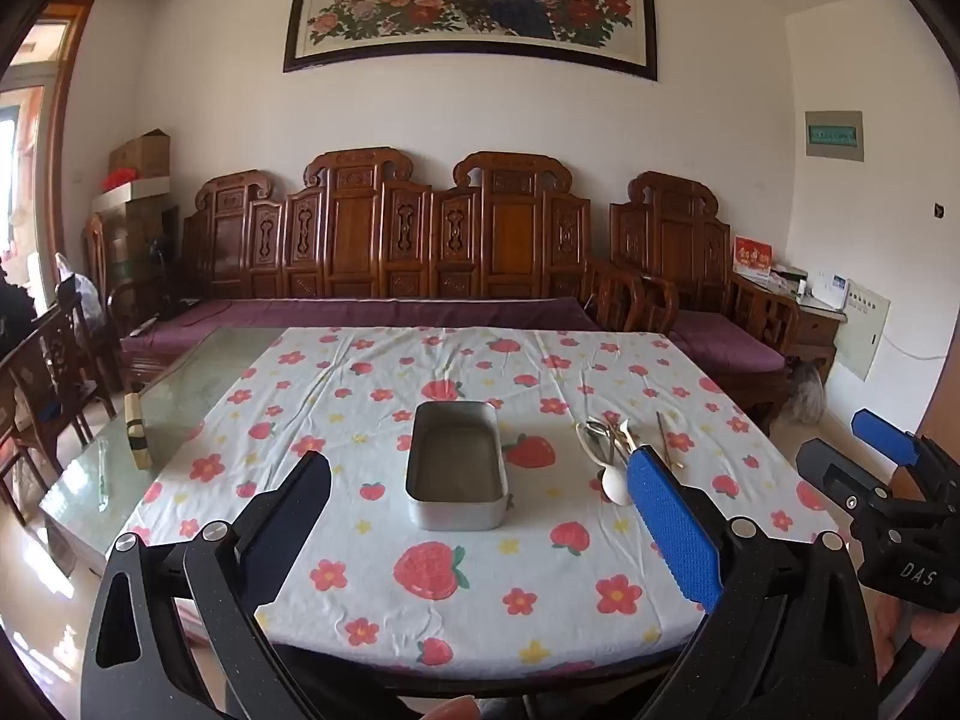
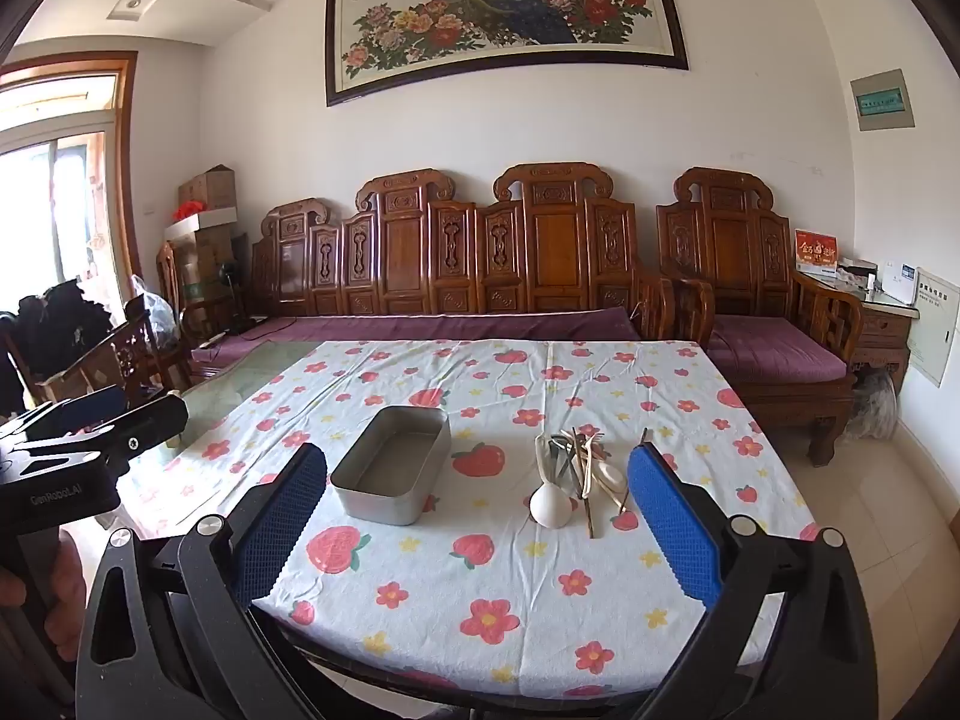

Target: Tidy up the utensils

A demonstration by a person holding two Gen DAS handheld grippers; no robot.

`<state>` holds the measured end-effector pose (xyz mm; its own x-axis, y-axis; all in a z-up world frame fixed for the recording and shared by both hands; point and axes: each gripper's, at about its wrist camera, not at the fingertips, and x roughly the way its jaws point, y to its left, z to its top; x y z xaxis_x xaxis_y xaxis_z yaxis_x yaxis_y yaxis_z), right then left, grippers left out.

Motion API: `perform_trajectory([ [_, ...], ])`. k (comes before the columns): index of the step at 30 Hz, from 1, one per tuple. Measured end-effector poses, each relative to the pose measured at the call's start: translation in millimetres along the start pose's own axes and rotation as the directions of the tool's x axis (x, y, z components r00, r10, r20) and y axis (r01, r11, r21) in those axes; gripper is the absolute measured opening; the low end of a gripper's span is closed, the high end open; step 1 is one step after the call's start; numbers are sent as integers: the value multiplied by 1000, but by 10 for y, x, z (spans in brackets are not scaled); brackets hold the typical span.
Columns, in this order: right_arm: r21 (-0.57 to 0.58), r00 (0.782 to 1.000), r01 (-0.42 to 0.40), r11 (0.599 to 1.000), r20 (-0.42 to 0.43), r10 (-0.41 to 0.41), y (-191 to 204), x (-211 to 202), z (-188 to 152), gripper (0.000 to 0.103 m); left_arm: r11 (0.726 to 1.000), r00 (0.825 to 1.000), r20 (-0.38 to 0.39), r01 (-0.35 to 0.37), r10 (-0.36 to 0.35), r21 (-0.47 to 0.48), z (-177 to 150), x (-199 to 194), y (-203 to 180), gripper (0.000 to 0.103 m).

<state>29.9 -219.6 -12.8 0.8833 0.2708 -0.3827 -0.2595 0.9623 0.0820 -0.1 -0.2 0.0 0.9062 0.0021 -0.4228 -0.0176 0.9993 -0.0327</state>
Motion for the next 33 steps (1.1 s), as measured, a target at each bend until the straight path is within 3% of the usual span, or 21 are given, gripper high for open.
perform_trajectory([
  [33, 5, 1000, 0, 1000, 5, 0, -2, -15, 9, 100, 1000, 1000, -4, 2, -2, 4, -2, 1, 29, 96],
])
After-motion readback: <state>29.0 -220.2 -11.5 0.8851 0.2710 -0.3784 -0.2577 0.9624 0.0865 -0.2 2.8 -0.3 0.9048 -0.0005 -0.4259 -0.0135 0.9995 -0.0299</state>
